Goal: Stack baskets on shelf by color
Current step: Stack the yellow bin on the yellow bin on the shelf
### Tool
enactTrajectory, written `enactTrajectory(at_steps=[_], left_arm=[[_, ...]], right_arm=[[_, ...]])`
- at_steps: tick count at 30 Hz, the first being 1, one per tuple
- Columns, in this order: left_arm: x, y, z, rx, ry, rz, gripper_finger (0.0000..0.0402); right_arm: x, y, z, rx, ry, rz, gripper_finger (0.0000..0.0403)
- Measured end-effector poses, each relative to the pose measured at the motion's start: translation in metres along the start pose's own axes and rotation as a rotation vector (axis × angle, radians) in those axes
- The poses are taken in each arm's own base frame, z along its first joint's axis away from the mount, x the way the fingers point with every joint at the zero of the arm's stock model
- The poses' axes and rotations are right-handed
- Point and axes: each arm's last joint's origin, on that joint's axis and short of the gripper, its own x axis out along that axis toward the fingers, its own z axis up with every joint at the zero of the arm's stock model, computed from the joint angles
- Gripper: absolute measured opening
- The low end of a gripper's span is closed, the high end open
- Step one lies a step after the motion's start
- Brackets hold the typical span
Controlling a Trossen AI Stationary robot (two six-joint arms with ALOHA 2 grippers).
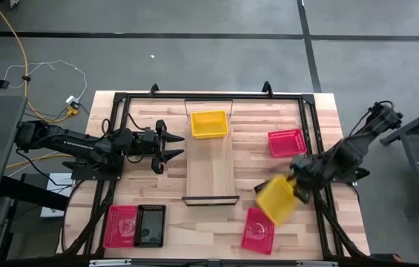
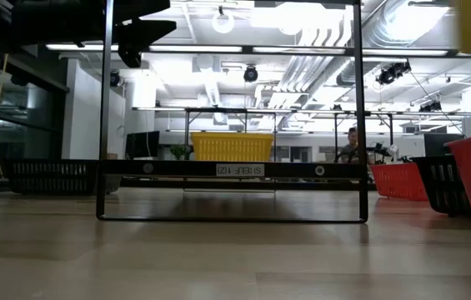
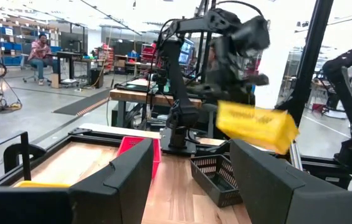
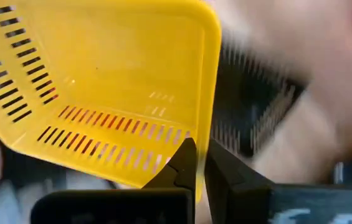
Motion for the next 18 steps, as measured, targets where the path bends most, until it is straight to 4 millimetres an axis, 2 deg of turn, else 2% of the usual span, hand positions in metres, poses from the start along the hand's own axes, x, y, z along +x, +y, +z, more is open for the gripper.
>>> enactTrajectory(at_steps=[6, 9, 13, 18], left_arm=[[0.0, 0.0, 0.0, 0.0, 0.0, 0.0, 0.0202], [0.0, 0.001, 0.0, 0.0, -0.003, 0.024, 0.0202], [0.0, 0.001, 0.0, 0.0, -0.006, 0.047, 0.0202], [0.0, 0.001, 0.001, 0.0, -0.013, 0.045, 0.0202]], right_arm=[[-0.02, -0.016, 0.03, 0.169, -0.543, -0.032, 0.0], [-0.023, -0.02, 0.048, 0.291, -0.721, -0.078, 0.0], [-0.014, -0.022, 0.078, 0.406, -0.786, -0.121, 0.0], [0.014, -0.021, 0.128, 0.378, -0.701, -0.108, 0.0]])
